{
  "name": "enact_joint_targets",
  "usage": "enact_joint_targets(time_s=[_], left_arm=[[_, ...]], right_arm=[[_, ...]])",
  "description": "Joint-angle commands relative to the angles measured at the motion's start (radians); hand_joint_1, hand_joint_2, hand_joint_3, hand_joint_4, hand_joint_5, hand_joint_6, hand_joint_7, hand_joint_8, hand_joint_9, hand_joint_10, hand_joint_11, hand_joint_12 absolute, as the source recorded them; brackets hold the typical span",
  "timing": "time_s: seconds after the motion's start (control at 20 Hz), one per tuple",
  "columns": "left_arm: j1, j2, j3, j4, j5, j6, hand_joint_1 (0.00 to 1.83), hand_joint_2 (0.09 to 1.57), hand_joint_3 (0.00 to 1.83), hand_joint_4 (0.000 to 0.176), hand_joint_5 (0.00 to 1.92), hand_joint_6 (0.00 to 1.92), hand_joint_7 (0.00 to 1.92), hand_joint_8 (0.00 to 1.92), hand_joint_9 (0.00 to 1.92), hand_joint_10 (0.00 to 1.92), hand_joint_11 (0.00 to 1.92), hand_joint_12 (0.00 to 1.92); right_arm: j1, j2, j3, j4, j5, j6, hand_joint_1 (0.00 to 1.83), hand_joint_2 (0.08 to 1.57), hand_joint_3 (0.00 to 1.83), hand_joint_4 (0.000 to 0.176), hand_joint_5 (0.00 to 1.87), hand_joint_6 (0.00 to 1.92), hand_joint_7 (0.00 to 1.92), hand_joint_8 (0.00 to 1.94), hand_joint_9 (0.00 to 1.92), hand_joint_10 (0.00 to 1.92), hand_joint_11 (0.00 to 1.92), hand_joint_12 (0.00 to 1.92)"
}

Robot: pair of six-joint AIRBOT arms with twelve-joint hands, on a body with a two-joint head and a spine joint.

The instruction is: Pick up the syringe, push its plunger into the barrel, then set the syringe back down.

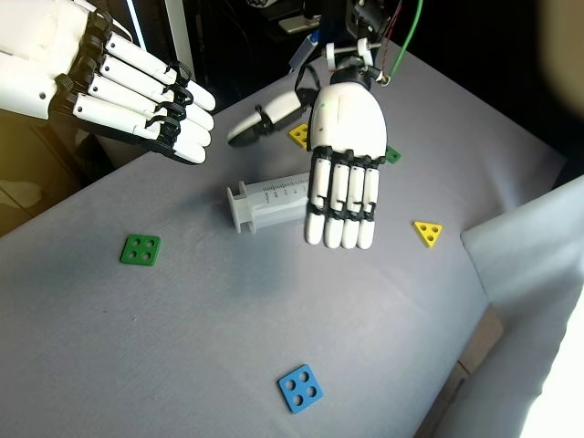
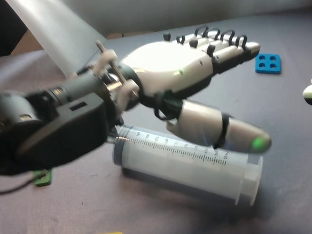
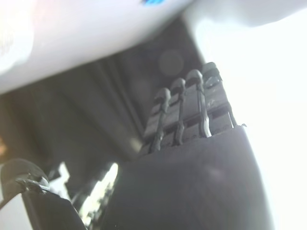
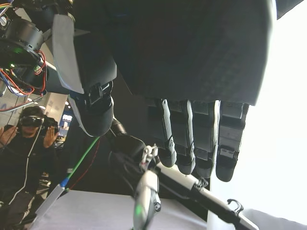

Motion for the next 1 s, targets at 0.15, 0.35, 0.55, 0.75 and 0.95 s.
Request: enact_joint_targets(time_s=[0.15,0.35,0.55,0.75,0.95], left_arm=[[-0.13,0.064,0.041,0.649,-0.186,-0.562,0.0,0.93,0.02,0.0,0.0,0.0,0.0,0.0,0.0,0.0,0.0,0.0],[-0.208,0.11,0.077,0.942,-0.357,-0.897,0.0,0.94,0.02,0.0,0.0,0.0,0.0,0.0,0.0,0.0,0.0,0.0],[-0.286,0.181,0.065,1.201,-0.42,-1.155,0.0,0.96,0.02,0.0,0.0,0.0,0.0,0.0,0.0,0.0,0.0,0.0],[-0.345,0.238,0.043,1.331,-0.431,-1.28,0.0,0.97,0.02,0.0,0.0,0.0,0.0,0.0,0.0,0.0,0.0,0.0],[-0.381,0.25,0.039,1.331,-0.448,-1.216,0.0,1.0,0.03,0.0,0.02,0.01,0.0,0.0,0.0,0.0,0.0,0.0]], right_arm=[[0.014,0.0,-0.003,0.058,-0.013,0.005,0.0,1.29,0.0,0.0,0.09,0.0,0.09,0.0,0.06,0.0,0.0,0.0],[0.014,0.0,-0.003,0.058,-0.013,0.005,0.0,1.28,0.0,0.0,0.06,0.0,0.05,0.0,0.03,0.0,0.0,0.0],[0.014,0.0,-0.004,0.058,-0.013,0.005,0.0,1.28,0.0,0.0,0.05,0.0,0.02,0.0,0.01,0.0,0.0,0.0],[0.014,0.0,-0.005,0.058,-0.013,0.005,0.0,1.27,0.0,0.0,0.04,0.0,0.02,0.0,0.01,0.0,0.0,0.0],[0.015,0.0,-0.005,0.058,-0.013,0.005,0.0,1.26,0.0,0.0,0.07,0.01,0.05,0.01,0.03,0.01,0.01,0.0]])
